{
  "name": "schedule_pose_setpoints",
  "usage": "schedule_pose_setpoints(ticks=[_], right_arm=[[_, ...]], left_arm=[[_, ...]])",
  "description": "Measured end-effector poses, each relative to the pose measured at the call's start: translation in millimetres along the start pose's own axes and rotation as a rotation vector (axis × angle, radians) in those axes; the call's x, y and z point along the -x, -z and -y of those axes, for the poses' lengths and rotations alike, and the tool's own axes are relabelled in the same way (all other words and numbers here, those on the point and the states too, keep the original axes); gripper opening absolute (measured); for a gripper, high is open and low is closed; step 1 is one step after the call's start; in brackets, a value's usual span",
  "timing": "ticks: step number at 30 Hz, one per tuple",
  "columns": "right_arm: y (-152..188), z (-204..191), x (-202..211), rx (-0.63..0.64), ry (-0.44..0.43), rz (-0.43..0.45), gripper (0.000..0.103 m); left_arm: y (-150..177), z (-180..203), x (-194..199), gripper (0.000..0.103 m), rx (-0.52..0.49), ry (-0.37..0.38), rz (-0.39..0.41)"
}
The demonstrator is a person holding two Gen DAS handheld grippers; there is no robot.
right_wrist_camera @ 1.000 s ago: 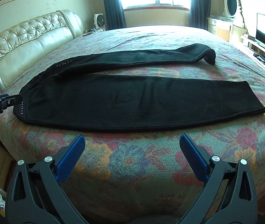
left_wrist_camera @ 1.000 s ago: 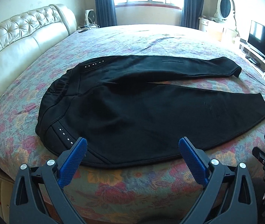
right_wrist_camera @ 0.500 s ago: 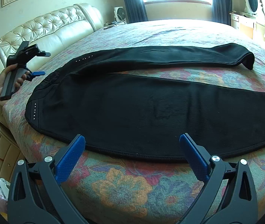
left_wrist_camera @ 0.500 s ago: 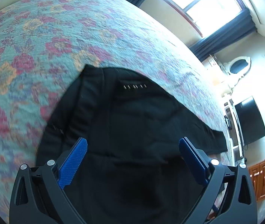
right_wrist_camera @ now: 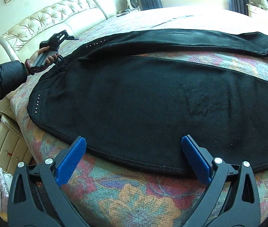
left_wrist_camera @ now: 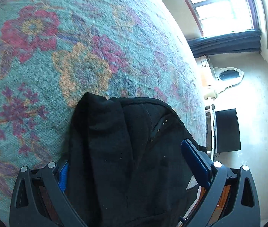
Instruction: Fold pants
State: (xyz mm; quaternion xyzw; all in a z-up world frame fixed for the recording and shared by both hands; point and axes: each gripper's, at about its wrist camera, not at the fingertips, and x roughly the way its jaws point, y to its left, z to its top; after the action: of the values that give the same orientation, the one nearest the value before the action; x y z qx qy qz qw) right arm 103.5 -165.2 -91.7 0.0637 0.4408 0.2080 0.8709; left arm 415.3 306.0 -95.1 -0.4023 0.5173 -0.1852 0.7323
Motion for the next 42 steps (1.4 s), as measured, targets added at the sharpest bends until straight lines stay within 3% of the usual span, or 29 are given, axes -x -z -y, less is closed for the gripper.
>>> schedule_pose_setpoints(ticks=[5,8,12,14,16,17,18,19,25,26,28,29,32,34,35,36,37,38,40,42], right_arm=[[-3.8,5.6,2.4,-0.042,-0.051,-0.01,0.101],[-20.6,12.8,9.8,-0.068,-0.162,0.007,0.101],[-81.9,27.9,7.8,0.016,-0.2,0.049,0.101],[-124.6,43.3,-5.9,0.083,-0.18,0.057,0.101],[-164.4,60.4,-21.5,0.119,-0.147,0.061,0.101],[-185.8,70.2,-33.7,0.138,-0.147,0.052,0.101],[-204.3,78.5,-47.2,0.157,-0.136,0.039,0.101],[-221.5,86.1,-62.2,0.177,-0.131,0.012,0.101],[-287.4,113.2,-148.5,0.373,0.05,-0.152,0.101],[-293.0,116.9,-158.9,0.39,0.069,-0.173,0.098],[-302.9,124.6,-181.6,0.388,0.059,-0.248,0.061],[-305.4,131.5,-190.6,0.38,0.052,-0.29,0.055],[-307.9,136.4,-211.4,0.435,0.085,-0.366,0.054],[-307.6,137.6,-217.5,0.466,0.08,-0.404,0.07],[-307.2,137.8,-218.7,0.478,0.097,-0.407,0.07],[-307.4,140.2,-221.4,0.466,0.086,-0.42,0.066],[-308.4,142.4,-225.6,0.436,0.061,-0.434,0.052],[-308.1,144.4,-225.8,0.414,0.043,-0.435,0.047],[-306.7,142.2,-223.0,0.412,0.02,-0.421,0.022],[-304.0,137.5,-216.3,0.437,0.033,-0.393,0.013]], left_arm=[[-8.4,-17.1,7.3,0.098,0.16,0.087,0.05],[-8.7,-12.8,7.5,0.098,0.137,0.064,0.037],[-9.0,-2.1,7.2,0.098,0.145,-0.002,0.054],[-9.5,2.8,5.0,0.097,0.158,0.041,0.087],[-8.2,14.7,-5.1,0.095,0.087,0.032,0.065],[-6.6,20.5,-12.9,0.09,0.037,-0.004,0.041],[-4.9,25.5,-20.0,0.064,-0.007,-0.047,0.019],[-2.6,28.2,-26.9,0.032,-0.033,-0.088,-0.001],[1.8,10.1,-28.3,0.027,-0.015,-0.033,-0.004],[0.9,7.8,-25.9,0.027,-0.015,-0.029,-0.006],[-3.5,3.9,-24.1,0.027,-0.025,-0.033,-0.009],[-3.9,3.5,-23.3,0.027,-0.023,-0.033,-0.007],[-8.9,-1.4,-22.0,0.027,-0.004,-0.015,-0.006],[-11.5,-5.8,-21.3,0.032,0.03,0.016,-0.001],[-13.6,-10.1,-18.8,0.034,0.045,0.032,0.013],[-14.6,-13.9,-17.1,0.035,0.056,0.045,0.018],[-15.5,-16.3,-17.2,0.036,0.068,0.052,0.018],[-16.5,-19.1,-16.4,0.037,0.082,0.062,0.022],[-17.3,-23.2,-13.4,0.04,0.126,0.081,0.031],[-17.5,-23.0,-9.3,0.039,0.123,0.054,0.033]])
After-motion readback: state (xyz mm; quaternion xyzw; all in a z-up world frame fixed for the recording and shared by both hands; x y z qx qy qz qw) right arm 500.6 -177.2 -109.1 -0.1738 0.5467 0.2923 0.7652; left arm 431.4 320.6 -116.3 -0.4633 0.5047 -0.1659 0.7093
